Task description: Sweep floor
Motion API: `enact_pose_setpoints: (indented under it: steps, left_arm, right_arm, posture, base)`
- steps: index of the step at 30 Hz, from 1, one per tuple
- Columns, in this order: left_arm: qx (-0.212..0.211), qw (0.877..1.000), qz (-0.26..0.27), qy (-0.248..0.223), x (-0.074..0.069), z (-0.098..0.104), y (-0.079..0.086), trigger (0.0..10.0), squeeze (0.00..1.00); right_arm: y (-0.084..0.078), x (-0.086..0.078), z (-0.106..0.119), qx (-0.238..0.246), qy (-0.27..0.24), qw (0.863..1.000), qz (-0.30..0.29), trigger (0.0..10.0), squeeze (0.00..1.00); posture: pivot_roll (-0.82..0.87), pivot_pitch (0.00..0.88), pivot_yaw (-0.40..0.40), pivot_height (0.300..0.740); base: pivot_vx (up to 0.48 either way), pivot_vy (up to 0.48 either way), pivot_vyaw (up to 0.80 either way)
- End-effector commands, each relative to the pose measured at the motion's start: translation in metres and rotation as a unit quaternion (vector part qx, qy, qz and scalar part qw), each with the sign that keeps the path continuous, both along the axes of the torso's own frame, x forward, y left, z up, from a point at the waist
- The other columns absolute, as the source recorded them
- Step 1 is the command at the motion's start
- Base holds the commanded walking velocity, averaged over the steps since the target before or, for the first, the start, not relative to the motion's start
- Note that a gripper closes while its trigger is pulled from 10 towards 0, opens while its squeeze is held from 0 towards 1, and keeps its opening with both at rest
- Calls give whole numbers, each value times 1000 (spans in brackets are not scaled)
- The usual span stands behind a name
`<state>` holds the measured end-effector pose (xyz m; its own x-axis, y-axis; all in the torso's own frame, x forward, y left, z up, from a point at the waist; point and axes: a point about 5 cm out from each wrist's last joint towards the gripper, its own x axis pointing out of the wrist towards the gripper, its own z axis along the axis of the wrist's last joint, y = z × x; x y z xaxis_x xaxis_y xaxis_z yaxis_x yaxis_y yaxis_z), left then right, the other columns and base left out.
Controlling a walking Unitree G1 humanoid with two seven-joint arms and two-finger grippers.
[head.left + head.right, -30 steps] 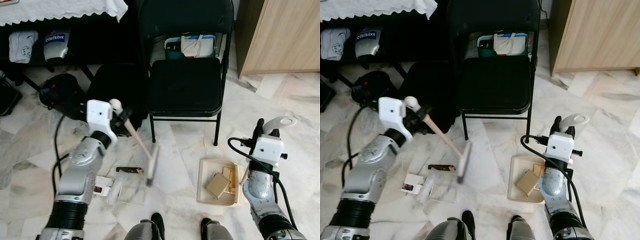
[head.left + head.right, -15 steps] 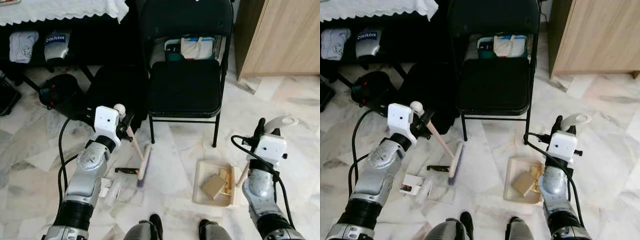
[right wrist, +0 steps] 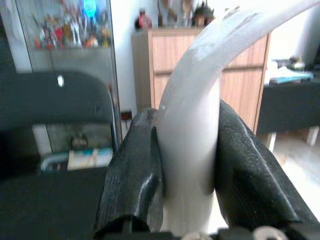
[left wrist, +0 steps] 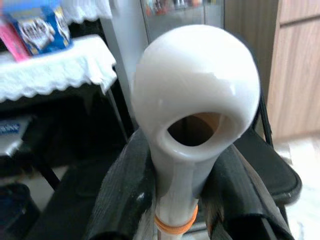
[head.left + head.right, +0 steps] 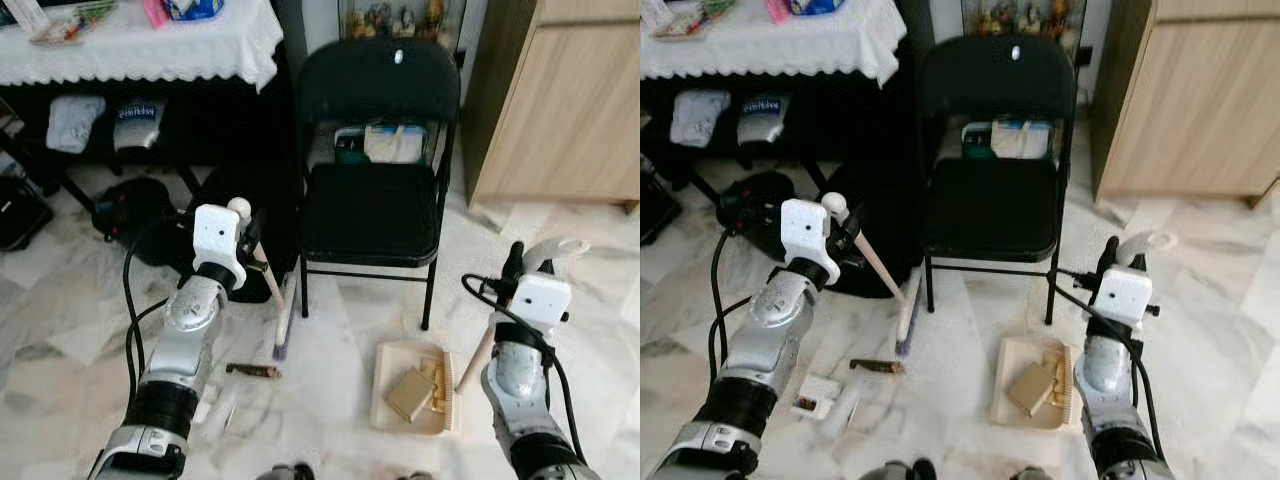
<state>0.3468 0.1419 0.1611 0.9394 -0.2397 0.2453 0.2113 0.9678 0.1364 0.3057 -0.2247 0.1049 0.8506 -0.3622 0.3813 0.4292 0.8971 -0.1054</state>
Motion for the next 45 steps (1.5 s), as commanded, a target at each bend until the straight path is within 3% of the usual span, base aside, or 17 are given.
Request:
enact_pose_setpoints:
  steps: [1, 10, 13, 24, 33, 45]
  left_arm:
    - [16, 1000, 9, -21, 1, 4, 3, 10000, 0]
    - [29, 999, 17, 29, -12, -39, 3, 10000, 0]
    - [20, 999, 17, 38, -14, -44, 1, 10000, 0]
    - [-21, 998, 40, 32, -14, -43, -3, 10000, 0]
    - [-19, 997, 76, 15, -16, -38, 9, 10000, 0]
    - [-23, 996, 80, 16, -14, -39, 3, 10000, 0]
  right_arm:
    - [3, 1, 10, 9, -28, 1000, 6, 10000, 0]
    - [22, 0, 18, 38, -43, 998, 41, 10000, 0]
    - [30, -1, 20, 36, -46, 997, 58, 10000, 0]
    - [46, -1, 26, 34, -37, 994, 96, 10000, 0]
    - [56, -5, 29, 26, -33, 992, 118, 10000, 0]
    - [69, -9, 25, 52, -19, 991, 119, 10000, 0]
  posture:
    - [-7, 0, 90, 740]
    - [-38, 0, 86, 740]
    - [-40, 0, 84, 740]
    - [-51, 0, 79, 740]
    - [-46, 0, 73, 740]
    - [-54, 0, 83, 740]
  base:
    - [0, 0, 0]
    - [0, 0, 0]
    - [0, 0, 0]
    - [0, 0, 0]
    - [0, 0, 0]
    - [0, 0, 800]
